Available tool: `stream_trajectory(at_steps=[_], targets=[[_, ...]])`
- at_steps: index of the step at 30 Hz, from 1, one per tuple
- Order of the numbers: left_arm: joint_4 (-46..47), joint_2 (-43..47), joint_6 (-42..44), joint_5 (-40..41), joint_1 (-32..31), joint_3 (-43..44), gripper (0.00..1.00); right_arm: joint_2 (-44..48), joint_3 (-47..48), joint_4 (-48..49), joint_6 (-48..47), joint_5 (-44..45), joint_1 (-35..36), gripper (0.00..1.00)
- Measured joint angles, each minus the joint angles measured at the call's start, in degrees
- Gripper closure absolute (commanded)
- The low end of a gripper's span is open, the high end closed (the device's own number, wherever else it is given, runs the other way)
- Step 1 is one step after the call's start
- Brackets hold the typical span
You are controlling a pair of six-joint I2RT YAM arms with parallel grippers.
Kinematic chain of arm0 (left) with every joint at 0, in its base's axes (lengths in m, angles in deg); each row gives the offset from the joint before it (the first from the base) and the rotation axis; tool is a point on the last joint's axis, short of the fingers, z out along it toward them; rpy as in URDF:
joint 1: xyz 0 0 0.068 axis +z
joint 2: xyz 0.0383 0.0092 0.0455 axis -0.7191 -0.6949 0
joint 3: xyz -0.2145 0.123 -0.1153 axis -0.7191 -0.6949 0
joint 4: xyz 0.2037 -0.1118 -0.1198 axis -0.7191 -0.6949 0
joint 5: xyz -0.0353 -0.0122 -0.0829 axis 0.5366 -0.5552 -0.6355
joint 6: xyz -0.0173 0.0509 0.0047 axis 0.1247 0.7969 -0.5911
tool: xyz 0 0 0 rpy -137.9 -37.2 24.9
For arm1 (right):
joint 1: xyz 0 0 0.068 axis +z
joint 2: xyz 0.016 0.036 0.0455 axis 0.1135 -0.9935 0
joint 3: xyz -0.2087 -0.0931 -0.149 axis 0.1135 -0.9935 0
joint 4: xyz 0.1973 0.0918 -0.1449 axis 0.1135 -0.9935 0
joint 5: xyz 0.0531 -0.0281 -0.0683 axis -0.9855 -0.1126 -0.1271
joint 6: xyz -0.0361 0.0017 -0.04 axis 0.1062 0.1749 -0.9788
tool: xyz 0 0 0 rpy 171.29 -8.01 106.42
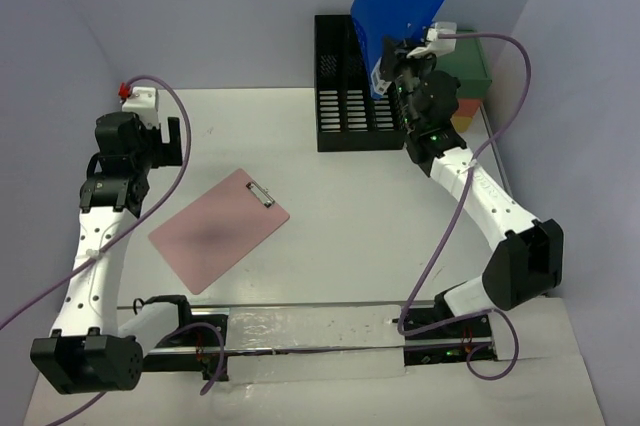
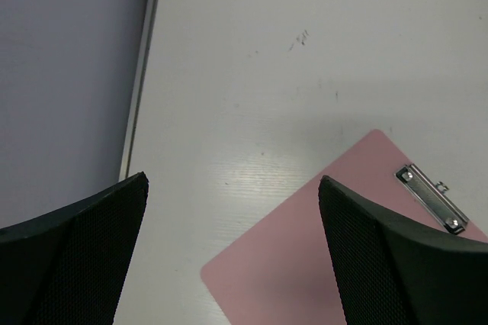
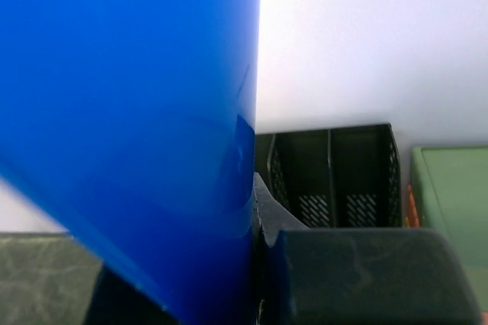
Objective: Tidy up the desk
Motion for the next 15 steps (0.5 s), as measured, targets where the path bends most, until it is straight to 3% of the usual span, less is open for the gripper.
stream_trajectory(at_steps=[15], targets=[[2.4,-6.4,0.5,-3.0,8.0,-4.1,0.01,-11.8,-0.1,1.1,-0.2,0.3,-3.1,1.00]])
